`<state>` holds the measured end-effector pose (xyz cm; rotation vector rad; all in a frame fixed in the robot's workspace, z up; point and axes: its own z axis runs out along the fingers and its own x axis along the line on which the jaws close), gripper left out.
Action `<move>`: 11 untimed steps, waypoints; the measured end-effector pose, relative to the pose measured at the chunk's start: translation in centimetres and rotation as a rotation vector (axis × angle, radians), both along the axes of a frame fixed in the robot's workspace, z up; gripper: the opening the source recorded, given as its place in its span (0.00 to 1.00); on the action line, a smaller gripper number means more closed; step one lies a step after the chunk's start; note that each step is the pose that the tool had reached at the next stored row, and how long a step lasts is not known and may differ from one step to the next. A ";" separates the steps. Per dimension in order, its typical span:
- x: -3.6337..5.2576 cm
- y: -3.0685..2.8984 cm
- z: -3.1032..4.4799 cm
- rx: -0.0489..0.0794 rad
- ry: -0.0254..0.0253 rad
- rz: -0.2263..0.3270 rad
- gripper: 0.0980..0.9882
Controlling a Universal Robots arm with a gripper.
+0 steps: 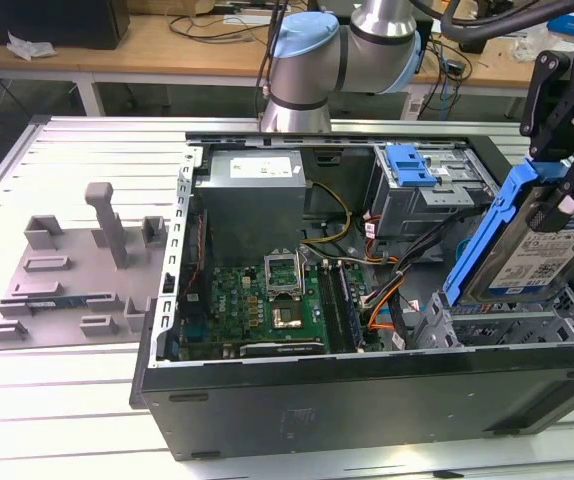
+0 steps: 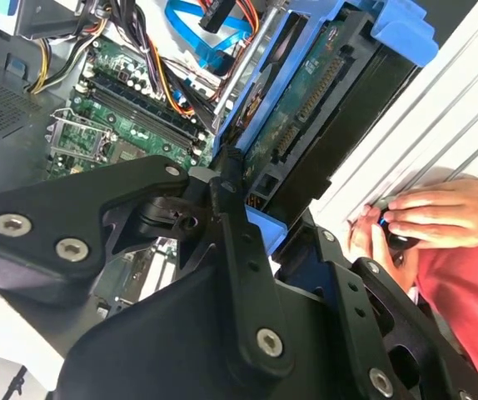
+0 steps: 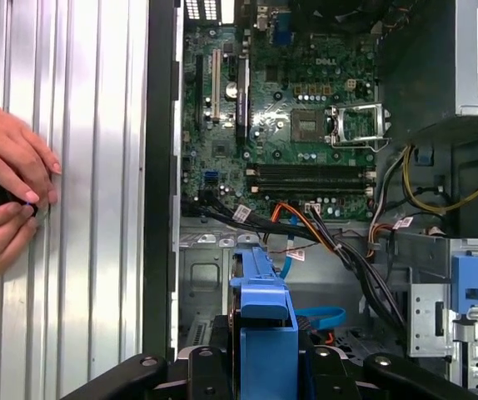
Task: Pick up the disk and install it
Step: 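Insert the disk into the insertion slot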
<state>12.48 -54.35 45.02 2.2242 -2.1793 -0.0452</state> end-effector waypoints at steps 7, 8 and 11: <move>0.01 -0.06 -0.56 0.000 0.0001 -0.007 0.30; 0.01 -0.08 -0.70 0.000 0.0000 -0.008 0.30; 0.01 -0.17 -1.09 0.000 0.0000 -0.008 0.30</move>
